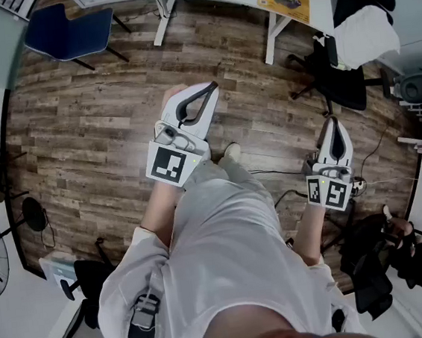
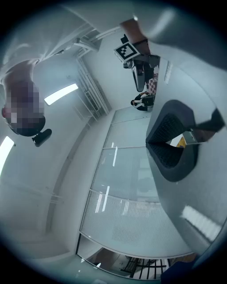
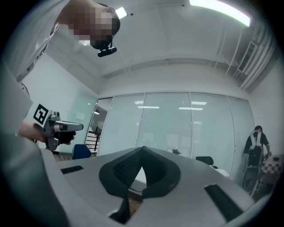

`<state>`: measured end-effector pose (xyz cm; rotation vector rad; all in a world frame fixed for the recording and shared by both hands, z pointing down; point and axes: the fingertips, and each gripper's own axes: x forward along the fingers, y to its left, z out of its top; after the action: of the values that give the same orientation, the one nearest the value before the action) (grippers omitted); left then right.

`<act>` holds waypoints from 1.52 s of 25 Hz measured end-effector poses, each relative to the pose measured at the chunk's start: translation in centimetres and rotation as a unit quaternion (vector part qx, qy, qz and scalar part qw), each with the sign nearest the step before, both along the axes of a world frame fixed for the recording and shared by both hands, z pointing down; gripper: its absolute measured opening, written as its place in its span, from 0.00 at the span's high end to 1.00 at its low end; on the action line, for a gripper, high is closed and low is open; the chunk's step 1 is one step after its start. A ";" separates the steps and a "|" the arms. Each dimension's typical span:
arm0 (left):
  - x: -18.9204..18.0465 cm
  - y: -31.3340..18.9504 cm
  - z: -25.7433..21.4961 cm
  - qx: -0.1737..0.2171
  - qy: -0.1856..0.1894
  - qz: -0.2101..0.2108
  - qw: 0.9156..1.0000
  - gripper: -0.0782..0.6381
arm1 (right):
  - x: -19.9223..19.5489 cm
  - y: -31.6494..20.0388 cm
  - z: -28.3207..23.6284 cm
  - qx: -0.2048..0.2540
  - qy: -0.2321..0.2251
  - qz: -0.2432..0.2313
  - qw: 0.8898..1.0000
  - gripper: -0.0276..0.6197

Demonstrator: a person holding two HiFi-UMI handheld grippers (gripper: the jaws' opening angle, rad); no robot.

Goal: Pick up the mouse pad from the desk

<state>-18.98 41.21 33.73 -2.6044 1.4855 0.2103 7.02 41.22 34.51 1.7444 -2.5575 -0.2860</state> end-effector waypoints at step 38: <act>9.3 -7.1 8.1 -0.091 -0.029 -0.047 0.994 0.90 | 11.8 -6.7 9.7 -0.084 -0.057 0.040 0.994 0.95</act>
<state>-9.66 34.14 41.88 -2.6427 1.6758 -0.0112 18.79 34.56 44.17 1.8441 -2.4938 0.0330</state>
